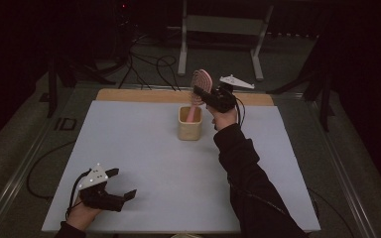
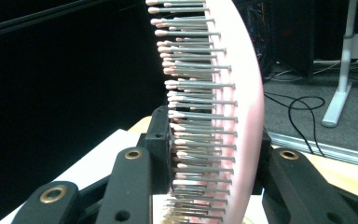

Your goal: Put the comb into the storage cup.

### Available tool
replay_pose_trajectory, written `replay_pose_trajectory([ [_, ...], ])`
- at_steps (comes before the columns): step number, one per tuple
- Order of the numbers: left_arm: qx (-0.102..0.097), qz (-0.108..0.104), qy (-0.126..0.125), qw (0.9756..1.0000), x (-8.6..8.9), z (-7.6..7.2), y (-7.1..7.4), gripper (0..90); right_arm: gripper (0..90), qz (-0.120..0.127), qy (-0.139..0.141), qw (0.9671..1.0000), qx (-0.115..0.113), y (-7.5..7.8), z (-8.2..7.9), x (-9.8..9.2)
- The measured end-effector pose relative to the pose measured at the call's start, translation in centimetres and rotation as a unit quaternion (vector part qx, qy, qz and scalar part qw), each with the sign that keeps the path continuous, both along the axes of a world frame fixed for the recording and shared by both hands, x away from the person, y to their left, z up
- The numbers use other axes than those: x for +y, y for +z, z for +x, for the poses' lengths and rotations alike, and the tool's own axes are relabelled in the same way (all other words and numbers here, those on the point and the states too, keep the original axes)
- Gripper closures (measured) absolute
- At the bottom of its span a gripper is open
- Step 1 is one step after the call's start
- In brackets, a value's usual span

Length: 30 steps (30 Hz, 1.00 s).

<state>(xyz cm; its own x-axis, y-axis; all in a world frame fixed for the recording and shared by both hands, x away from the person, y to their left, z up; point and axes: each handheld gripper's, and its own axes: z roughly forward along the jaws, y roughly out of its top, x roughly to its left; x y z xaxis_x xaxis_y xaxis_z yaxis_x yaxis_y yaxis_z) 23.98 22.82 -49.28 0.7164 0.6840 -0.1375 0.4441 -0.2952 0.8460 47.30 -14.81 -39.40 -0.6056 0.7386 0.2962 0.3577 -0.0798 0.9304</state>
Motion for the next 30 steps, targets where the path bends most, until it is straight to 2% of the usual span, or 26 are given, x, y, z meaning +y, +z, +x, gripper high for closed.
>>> replay_pose_trajectory([
  [8, -0.001, 0.0, -0.003, 1.0, -0.1, -0.1, 0.1, 0.2, 64.8, -0.002, 0.007, 0.9999, 0.013, -1.3, 0.4, 0.3],
  [11, 0.0, -0.001, -0.002, 1.0, -0.1, -0.1, 0.0, 0.2, 64.8, 0.01, 0.006, 0.9997, 0.022, -2.0, 0.5, 0.2],
  [30, 0.002, 0.0, -0.002, 1.0, 0.0, 0.0, 0.0, 0.2, 64.5, 0.02, 0.008, 0.9987, 0.046, -4.1, 0.7, 0.5],
])
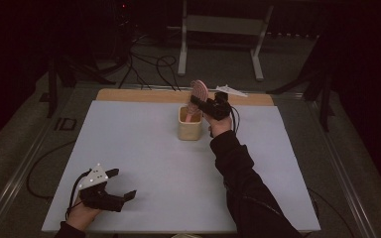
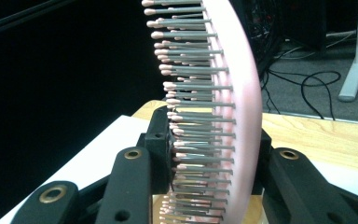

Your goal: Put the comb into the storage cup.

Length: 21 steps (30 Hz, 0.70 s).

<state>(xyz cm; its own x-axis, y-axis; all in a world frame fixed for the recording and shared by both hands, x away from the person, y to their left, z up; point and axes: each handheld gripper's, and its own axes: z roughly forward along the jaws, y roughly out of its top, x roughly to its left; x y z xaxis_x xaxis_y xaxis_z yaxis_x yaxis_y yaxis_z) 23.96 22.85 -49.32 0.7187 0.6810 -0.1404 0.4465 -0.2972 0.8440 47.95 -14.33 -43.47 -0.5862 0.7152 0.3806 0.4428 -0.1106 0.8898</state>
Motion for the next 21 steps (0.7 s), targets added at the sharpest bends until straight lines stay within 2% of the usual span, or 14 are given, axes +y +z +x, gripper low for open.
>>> replay_pose_trajectory([
  [8, 0.001, -0.002, 0.001, 1.0, 0.0, 0.0, 0.0, 0.2, 63.6, 0.003, 0.0, 1.0, 0.005, -0.4, 0.1, -0.5],
  [11, 0.001, 0.001, 0.0, 1.0, 0.0, 0.0, -0.1, 0.2, 56.4, 0.006, -0.015, 0.9998, 0.01, -0.6, 0.0, -1.1],
  [16, 0.0, 0.0, 0.0, 1.0, -0.1, 0.0, -0.1, 0.2, 43.8, 0.004, -0.023, 0.9996, 0.017, -0.7, 0.1, -1.6],
  [21, -0.001, 0.002, -0.001, 1.0, -0.1, 0.0, -0.1, 0.2, 24.8, -0.032, -0.012, 0.9993, 0.013, -0.4, -0.1, -1.5],
])
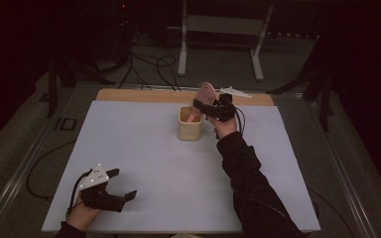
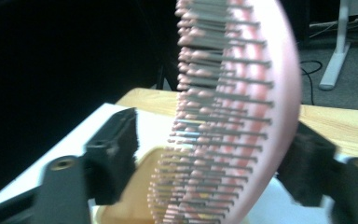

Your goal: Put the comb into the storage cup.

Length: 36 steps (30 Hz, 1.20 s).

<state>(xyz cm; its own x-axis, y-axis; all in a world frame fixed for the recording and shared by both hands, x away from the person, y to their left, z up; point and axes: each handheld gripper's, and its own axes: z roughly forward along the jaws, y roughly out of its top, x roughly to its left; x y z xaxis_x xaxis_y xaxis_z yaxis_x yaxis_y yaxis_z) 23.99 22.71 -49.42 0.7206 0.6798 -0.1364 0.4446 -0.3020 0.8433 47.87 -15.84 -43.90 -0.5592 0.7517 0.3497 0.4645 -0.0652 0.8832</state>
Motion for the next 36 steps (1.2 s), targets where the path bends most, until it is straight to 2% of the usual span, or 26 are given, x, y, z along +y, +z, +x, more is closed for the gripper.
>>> replay_pose_trajectory([
  [3, 0.0, -0.001, 0.001, 1.0, 0.0, 0.0, 0.0, 0.2, 16.0, -0.013, 0.005, 0.9999, -0.002, 0.1, -0.2, 0.1],
  [5, -0.001, 0.0, 0.001, 1.0, 0.0, 0.0, 0.0, 0.2, 13.5, -0.01, 0.013, 0.9999, -0.001, 0.1, -0.3, 0.1],
  [13, -0.001, -0.001, 0.003, 1.0, 0.0, 0.0, 0.1, 0.2, 13.4, -0.025, 0.008, 0.9996, 0.004, 0.3, -0.5, -0.2],
  [14, -0.002, -0.002, 0.004, 1.0, 0.1, 0.0, 0.1, 0.2, 13.1, -0.028, 0.01, 0.9995, 0.004, 0.3, -0.5, -0.2],
  [15, -0.003, -0.002, 0.004, 1.0, 0.1, 0.0, 0.1, 0.2, 12.5, -0.042, 0.013, 0.999, 0.002, 0.3, -0.6, -0.3],
  [19, -0.003, -0.003, 0.005, 1.0, 0.1, 0.0, 0.2, 0.2, 12.5, -0.053, 0.018, 0.9984, 0.002, 0.3, -0.7, -0.4],
  [30, -0.003, -0.003, 0.004, 1.0, 0.0, 0.0, 0.2, 0.2, 11.2, -0.073, 0.036, 0.9966, -0.003, 0.6, -1.0, -0.8],
  [36, -0.003, -0.004, 0.007, 1.0, 0.2, -0.1, 0.2, 0.2, 11.2, -0.08, 0.037, 0.9961, -0.004, 0.6, -1.0, -1.1],
])
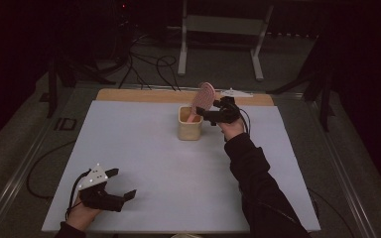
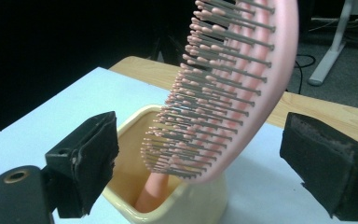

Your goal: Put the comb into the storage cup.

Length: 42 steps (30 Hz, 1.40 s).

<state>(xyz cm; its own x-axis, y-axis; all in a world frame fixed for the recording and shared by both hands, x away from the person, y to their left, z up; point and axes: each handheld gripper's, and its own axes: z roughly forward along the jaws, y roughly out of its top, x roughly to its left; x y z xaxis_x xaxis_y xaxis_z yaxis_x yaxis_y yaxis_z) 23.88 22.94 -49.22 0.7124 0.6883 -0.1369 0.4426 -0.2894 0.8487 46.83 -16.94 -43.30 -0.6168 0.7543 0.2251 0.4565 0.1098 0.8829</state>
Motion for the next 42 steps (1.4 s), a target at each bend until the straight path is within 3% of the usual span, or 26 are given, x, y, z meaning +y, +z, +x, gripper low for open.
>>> replay_pose_trajectory([
  [19, -0.002, -0.001, 0.009, 1.0, 0.4, -0.6, 0.0, 0.2, 11.3, -0.011, 0.007, 0.9999, 0.001, -0.1, -1.0, -0.7],
  [42, -0.004, 0.0, 0.01, 0.9999, 0.5, -0.7, 0.2, 0.2, 11.5, -0.011, 0.029, 0.9995, 0.006, -1.0, -5.0, -2.9],
])
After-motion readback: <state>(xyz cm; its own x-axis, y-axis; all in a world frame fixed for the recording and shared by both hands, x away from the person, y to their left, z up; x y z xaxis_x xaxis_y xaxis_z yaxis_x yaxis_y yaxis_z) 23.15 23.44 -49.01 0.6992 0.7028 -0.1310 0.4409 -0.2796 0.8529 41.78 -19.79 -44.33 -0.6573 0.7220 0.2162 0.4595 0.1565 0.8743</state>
